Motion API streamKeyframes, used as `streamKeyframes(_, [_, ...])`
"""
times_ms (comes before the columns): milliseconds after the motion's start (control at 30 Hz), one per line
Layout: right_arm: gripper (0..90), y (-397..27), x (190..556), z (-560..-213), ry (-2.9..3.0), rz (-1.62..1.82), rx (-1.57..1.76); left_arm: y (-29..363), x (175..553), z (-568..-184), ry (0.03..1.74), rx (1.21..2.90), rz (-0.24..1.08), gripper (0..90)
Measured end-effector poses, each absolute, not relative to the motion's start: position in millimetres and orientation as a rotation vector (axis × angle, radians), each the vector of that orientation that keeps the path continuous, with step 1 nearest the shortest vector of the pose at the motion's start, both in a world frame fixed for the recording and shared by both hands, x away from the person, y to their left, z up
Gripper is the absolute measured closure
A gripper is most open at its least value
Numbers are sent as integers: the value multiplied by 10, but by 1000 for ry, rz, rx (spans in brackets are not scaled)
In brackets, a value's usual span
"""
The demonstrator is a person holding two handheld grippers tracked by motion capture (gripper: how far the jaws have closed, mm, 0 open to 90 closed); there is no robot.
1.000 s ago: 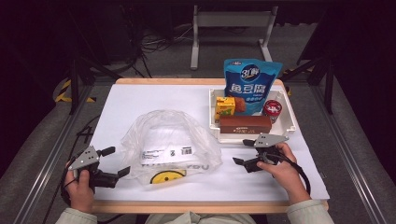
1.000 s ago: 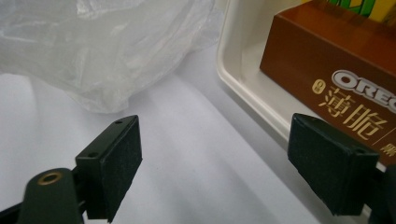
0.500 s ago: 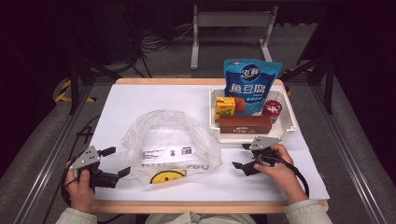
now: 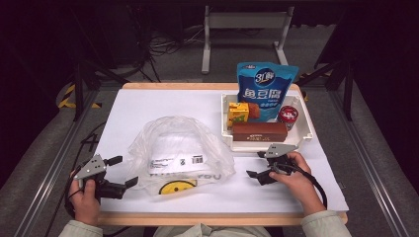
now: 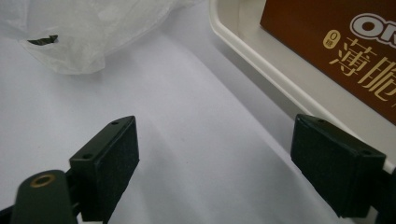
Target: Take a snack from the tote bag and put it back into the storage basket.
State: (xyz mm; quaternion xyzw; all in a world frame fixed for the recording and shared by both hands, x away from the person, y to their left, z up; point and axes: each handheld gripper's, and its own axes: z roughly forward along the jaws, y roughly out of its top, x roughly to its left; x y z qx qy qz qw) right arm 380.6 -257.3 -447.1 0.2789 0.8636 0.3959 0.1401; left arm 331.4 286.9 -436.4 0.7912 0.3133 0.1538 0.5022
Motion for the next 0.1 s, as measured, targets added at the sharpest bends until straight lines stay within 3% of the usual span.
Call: streamKeyframes(100, [163,-2575,3795,-4469,2492,1145,800,2862,3321,-4373,761,1915,369,23])
